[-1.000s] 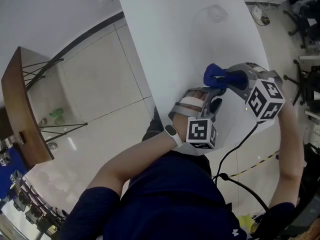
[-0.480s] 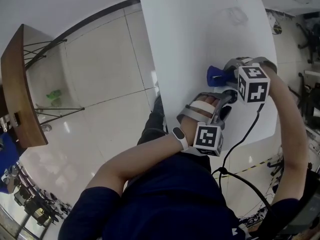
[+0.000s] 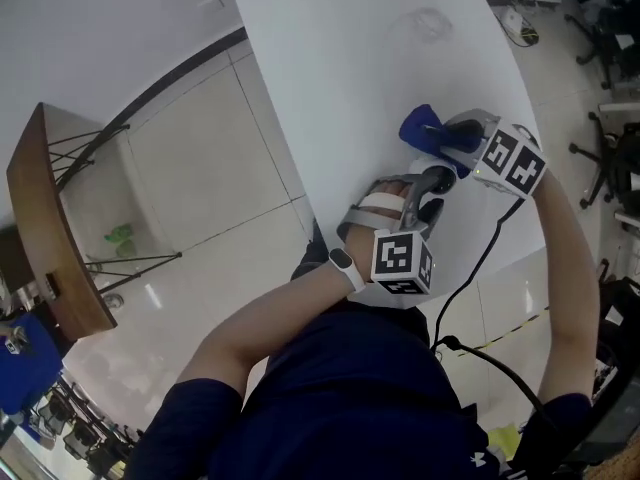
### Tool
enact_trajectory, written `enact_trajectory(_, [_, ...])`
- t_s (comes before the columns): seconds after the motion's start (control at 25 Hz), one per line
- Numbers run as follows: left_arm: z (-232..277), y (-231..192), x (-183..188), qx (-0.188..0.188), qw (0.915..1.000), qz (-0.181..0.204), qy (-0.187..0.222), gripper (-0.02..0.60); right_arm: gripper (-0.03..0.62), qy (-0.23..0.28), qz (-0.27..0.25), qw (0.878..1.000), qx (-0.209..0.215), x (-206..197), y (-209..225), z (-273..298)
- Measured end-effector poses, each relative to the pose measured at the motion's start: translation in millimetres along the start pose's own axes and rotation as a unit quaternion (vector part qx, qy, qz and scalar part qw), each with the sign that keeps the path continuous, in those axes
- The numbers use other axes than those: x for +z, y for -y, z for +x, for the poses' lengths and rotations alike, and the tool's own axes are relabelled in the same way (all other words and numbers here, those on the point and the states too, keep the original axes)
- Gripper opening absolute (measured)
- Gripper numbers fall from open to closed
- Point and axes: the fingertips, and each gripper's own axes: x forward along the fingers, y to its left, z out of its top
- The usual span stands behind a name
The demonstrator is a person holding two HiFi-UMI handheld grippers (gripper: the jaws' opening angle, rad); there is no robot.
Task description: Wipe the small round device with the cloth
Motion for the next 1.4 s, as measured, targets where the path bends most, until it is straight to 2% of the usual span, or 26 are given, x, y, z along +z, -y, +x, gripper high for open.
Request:
enact_trajectory(0.04, [1.4, 0.6, -0.2, -0.003, 1.0000, 0.003, -0.002, 0.175, 0.108, 0.033, 0.049, 0.998, -0.018, -7.1, -0.3, -13.5])
enact_trajectory(0.12, [2.1, 0.5, 0.1, -0.011, 0.9999, 0.003, -0.005, 0.175, 0.108, 0.097, 0.140, 0.984, -0.058, -20.8, -4.2, -40.8])
enact_trajectory(0.2, [-2.2, -6.4, 4.7, -0.012, 0.9999, -0.011, 0.003, 0.175, 0.109, 0.161, 0.226, 0.956, -0.095, -32.3, -11.0, -65.9])
enact_trajectory(0.28, [-9.2, -21.7, 14.1, -0.002, 0.9990, -0.040, 0.022, 0.161, 0.109, 0.224, 0.311, 0.915, -0.125, -42.7, -17.7, -87.9])
enact_trajectory(0.36, [-11.3, -36.0, 19.9, 0.008, 0.9974, -0.064, 0.031, 0.135, 0.109, 0.288, 0.392, 0.860, -0.151, -49.8, -23.7, -104.8])
enact_trajectory(0.48, [-3.4, -42.5, 14.5, -0.002, 0.9975, -0.068, 0.018, 0.126, 0.109, 0.382, 0.500, 0.758, -0.172, -53.5, -38.3, -109.1])
enact_trajectory(0.56, [1.5, -42.3, 12.0, -0.010, 0.9974, -0.070, 0.013, 0.118, 0.109, 0.419, 0.555, 0.695, -0.183, -60.6, -47.0, -99.5])
enact_trajectory(0.72, [4.9, -41.8, 16.9, -0.006, 0.9969, -0.077, 0.013, 0.115, 0.109, 0.449, 0.633, 0.596, -0.205, -89.3, -57.8, -79.4])
enact_trajectory(0.8, [4.9, -39.6, 17.5, -0.005, 0.9970, -0.076, 0.014, 0.107, 0.109, 0.456, 0.666, 0.555, -0.201, -100.0, -66.0, -63.3])
enact_trajectory(0.88, [5.2, -38.1, 17.9, -0.002, 0.9971, -0.075, 0.014, 0.101, 0.109, 0.445, 0.692, 0.534, -0.195, -105.9, -73.5, -42.9])
enact_trajectory(1.04, [6.6, -36.6, 18.9, 0.003, 0.9972, -0.073, 0.014, 0.076, 0.109, 0.401, 0.731, 0.519, -0.186, -114.2, -87.5, -7.5])
enact_trajectory(1.2, [7.3, -39.2, 16.5, 0.006, 0.9971, -0.075, 0.012, 0.077, 0.110, 0.368, 0.747, 0.518, -0.195, -119.2, -89.3, -0.2])
enact_trajectory(1.28, [3.0, -39.8, 19.5, 0.007, 0.9962, -0.085, 0.017, 0.116, 0.110, 0.376, 0.742, 0.518, -0.200, -116.2, -91.7, -11.6])
enact_trajectory(1.32, [-2.0, -40.7, 23.0, 0.006, 0.9949, -0.097, 0.025, 0.129, 0.110, 0.386, 0.734, 0.522, -0.201, -112.3, -93.7, -19.7])
enact_trajectory(1.4, [-16.1, -41.2, 29.6, -0.011, 0.9896, -0.136, 0.048, 0.129, 0.110, 0.403, 0.711, 0.540, -0.201, -102.8, -100.6, -34.6])
